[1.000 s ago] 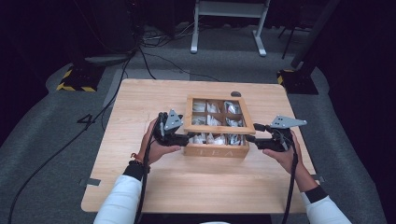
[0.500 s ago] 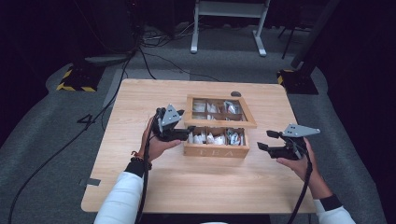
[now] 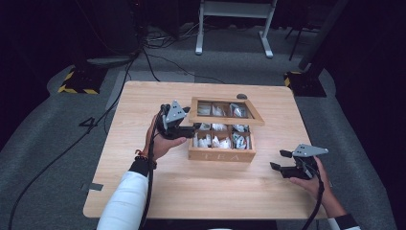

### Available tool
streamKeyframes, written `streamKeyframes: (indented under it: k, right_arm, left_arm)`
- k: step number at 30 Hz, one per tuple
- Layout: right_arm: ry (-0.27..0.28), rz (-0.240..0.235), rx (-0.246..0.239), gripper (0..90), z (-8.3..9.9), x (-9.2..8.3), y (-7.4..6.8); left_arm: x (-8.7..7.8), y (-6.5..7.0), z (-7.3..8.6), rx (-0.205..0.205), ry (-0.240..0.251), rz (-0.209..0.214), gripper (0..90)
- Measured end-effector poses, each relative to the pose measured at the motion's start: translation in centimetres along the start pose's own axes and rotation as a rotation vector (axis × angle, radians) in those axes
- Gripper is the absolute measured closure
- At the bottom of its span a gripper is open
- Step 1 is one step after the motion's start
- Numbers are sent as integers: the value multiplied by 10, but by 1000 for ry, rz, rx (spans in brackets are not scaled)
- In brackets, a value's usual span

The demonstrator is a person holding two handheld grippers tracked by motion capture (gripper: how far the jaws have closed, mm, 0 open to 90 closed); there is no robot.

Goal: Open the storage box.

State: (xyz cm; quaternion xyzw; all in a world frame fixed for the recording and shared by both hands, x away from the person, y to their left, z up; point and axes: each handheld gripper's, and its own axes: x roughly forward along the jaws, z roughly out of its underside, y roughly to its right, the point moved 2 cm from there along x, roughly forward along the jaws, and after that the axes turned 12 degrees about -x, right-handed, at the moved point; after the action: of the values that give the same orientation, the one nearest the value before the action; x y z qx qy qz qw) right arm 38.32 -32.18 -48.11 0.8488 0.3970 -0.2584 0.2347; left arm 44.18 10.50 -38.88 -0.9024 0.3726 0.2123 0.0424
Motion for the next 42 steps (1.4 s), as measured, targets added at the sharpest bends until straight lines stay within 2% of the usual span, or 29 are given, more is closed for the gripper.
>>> streamKeyframes:
  k: [3, 5, 10, 13, 15, 18, 27, 36, 42]
  right_arm:
    - [-35, -6, 12, 308, 8, 7, 1]
    - [-37, -11, 28, 310, 12, 10, 2]
    - [-56, -21, 29, 304, 15, 16, 1]
    - [-84, -19, 27, 298, 18, 22, -1]
    - [-81, -35, 32, 297, 19, 24, -2]
    - [-87, -32, 29, 279, 19, 26, -4]
    - [-59, -41, 14, 208, 21, 30, -6]
    - [-53, -42, 10, 202, 21, 31, -6]
    - [-53, -41, 10, 201, 21, 31, -6]
  left_arm:
    - [1, 1, -5, 4, 10, -3, 339]
    - [1, 1, -7, 0, 20, -10, 343]
    - [1, 0, -11, -3, 32, -10, 350]
    - [0, -3, -15, 10, 33, -5, 358]
    - [0, -4, -17, 12, 34, -3, 369]
    - [-1, -5, -22, 19, 46, -15, 393]
    - [-1, -15, -36, -13, 81, 0, 438]
    - [1, -25, -50, -36, 97, 11, 480]
    - [3, -30, -59, -36, 100, 5, 501]
